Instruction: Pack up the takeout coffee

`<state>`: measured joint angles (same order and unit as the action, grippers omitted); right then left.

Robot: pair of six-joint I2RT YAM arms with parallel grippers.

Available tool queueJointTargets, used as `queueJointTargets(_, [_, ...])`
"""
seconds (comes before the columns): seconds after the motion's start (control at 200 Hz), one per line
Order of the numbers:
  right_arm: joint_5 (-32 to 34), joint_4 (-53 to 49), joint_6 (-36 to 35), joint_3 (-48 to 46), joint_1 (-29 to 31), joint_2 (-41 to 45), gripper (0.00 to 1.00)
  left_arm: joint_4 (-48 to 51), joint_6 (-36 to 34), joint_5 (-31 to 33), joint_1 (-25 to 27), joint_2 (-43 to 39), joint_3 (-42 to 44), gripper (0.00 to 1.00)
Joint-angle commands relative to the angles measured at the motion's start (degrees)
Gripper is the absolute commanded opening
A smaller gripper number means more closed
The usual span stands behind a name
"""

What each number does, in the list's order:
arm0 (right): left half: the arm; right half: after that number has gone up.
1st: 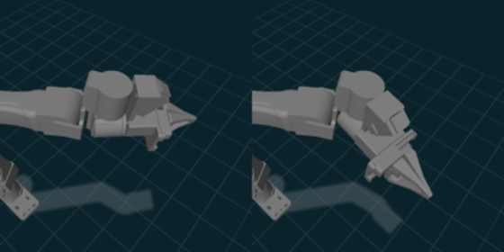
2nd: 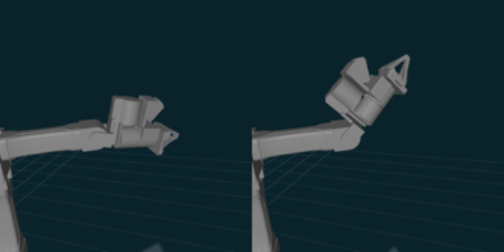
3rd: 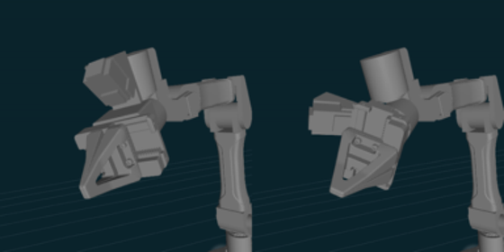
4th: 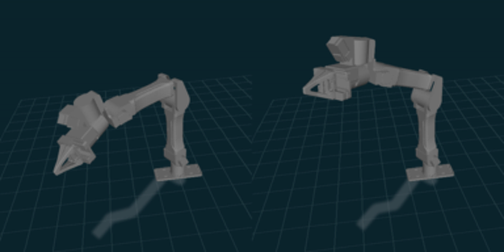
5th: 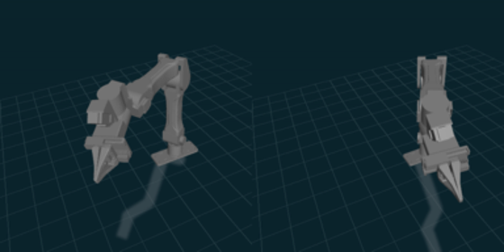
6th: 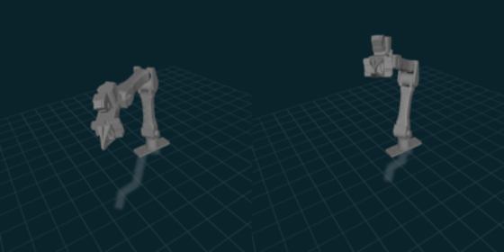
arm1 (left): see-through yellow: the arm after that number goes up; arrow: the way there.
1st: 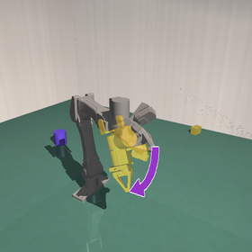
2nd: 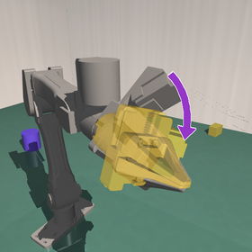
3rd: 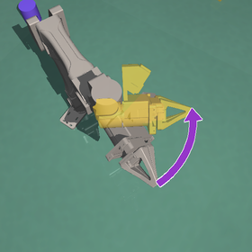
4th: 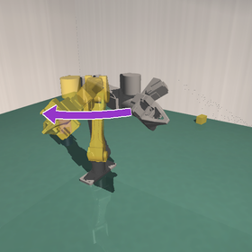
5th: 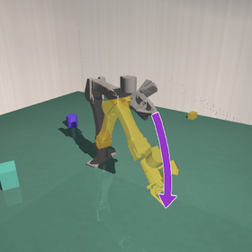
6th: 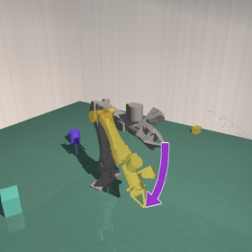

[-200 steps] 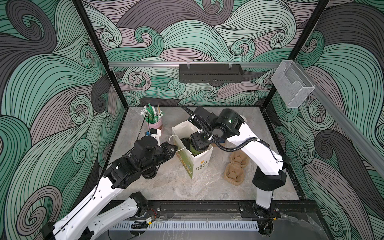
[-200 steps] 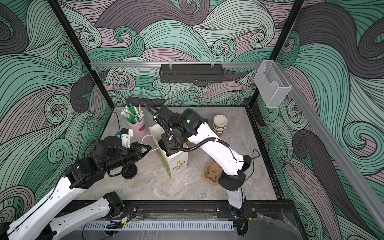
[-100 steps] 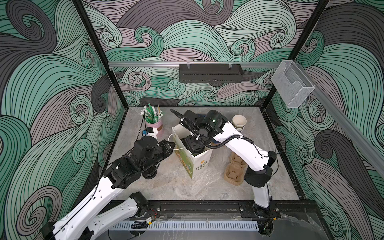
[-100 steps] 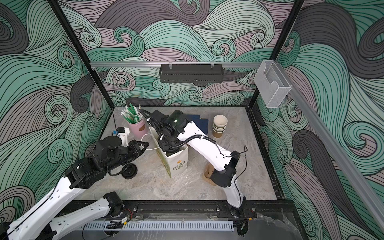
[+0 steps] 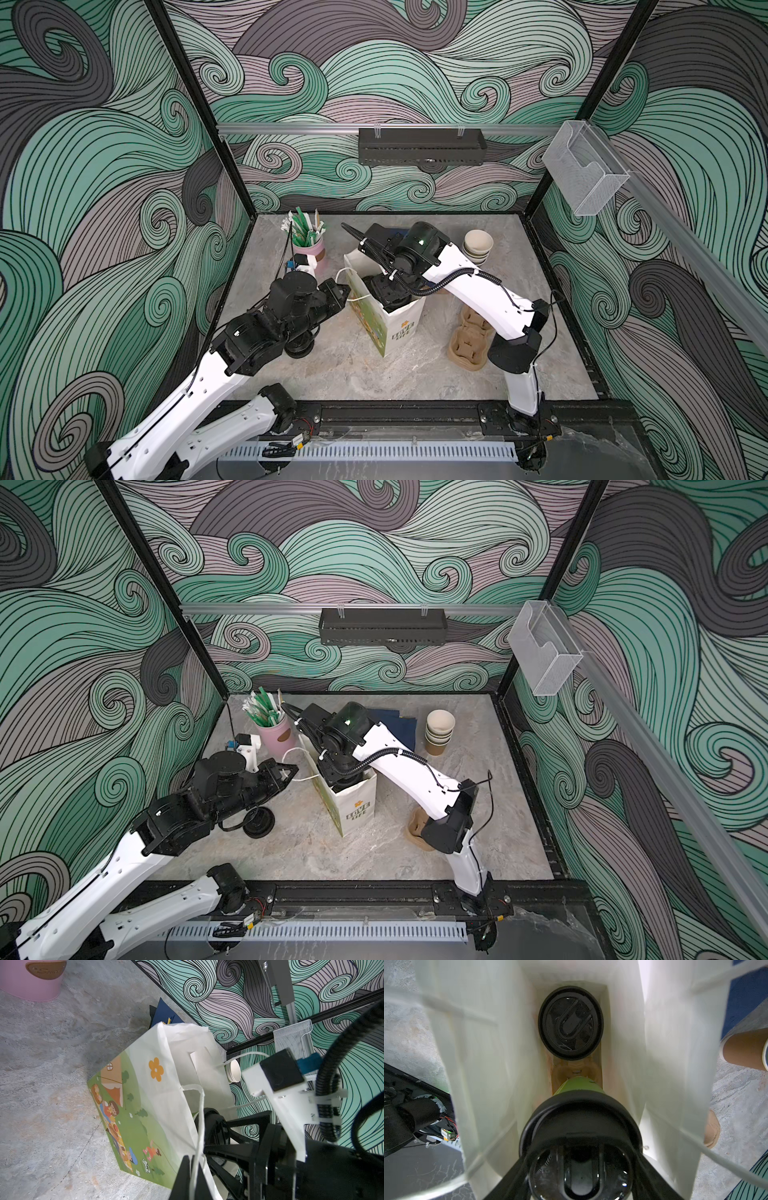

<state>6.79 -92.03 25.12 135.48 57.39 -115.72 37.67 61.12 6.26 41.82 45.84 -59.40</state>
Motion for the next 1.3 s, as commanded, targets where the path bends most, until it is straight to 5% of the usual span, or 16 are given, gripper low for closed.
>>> queueJointTargets(0.0, [-1.2, -1.9, 0.1, -0.8, -0.6, -1.7, 0.59, -0.7, -0.6, 0.3, 0.2, -0.1, -0.3, 0.05])
queueJointTargets(1.291, [-3.9, 1.9, -2.8, -4.3, -2.6, -6.3, 0.59, -0.5, -0.3, -0.3, 0.2, 0.7, -0.6, 0.0])
